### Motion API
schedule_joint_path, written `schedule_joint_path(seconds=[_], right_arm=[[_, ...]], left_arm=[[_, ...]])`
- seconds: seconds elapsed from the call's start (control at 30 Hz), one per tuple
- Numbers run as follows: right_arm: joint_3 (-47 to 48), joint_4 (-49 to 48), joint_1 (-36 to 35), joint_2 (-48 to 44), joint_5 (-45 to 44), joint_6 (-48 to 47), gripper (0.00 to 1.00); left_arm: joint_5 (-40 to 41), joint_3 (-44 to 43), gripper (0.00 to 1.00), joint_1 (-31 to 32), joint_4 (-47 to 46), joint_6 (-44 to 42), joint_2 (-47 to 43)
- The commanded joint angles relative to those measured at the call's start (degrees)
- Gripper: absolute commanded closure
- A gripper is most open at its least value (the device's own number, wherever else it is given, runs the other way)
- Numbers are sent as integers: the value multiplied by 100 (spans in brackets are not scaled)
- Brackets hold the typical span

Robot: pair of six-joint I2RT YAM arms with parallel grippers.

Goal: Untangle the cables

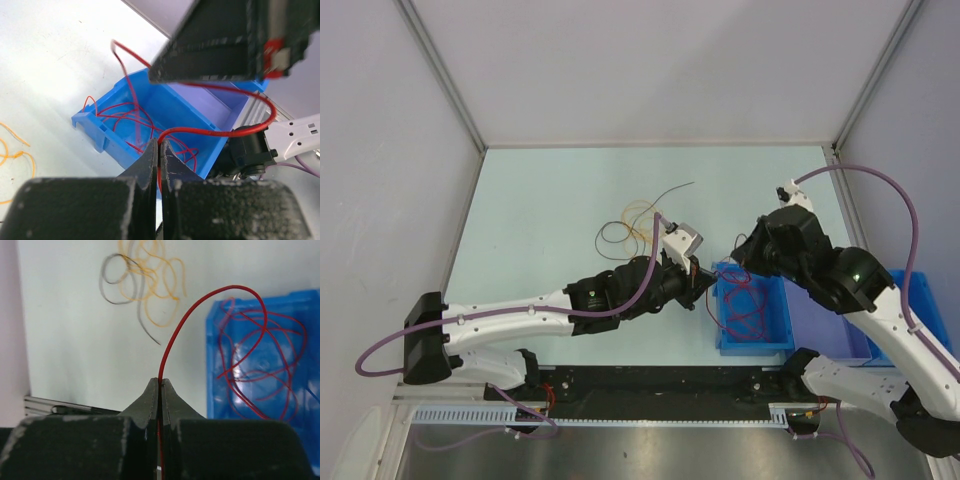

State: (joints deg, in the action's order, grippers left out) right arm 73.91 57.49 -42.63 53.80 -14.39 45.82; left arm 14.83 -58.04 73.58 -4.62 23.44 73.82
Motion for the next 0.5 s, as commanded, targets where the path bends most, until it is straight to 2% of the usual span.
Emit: schedule_joint_path(seconds=[0.0, 0.2, 0.47], right_arm=[[-184, 867, 237, -63, -424, 278, 100], [-930, 904, 888, 78, 436, -3, 100], [-2064, 430, 1503, 16, 991, -56, 100]], left_arm=[[20, -32, 100, 25, -162, -68, -70], [-33, -137, 100, 25, -223, -85, 36], [-86, -409, 100, 25, -241, -112, 404]])
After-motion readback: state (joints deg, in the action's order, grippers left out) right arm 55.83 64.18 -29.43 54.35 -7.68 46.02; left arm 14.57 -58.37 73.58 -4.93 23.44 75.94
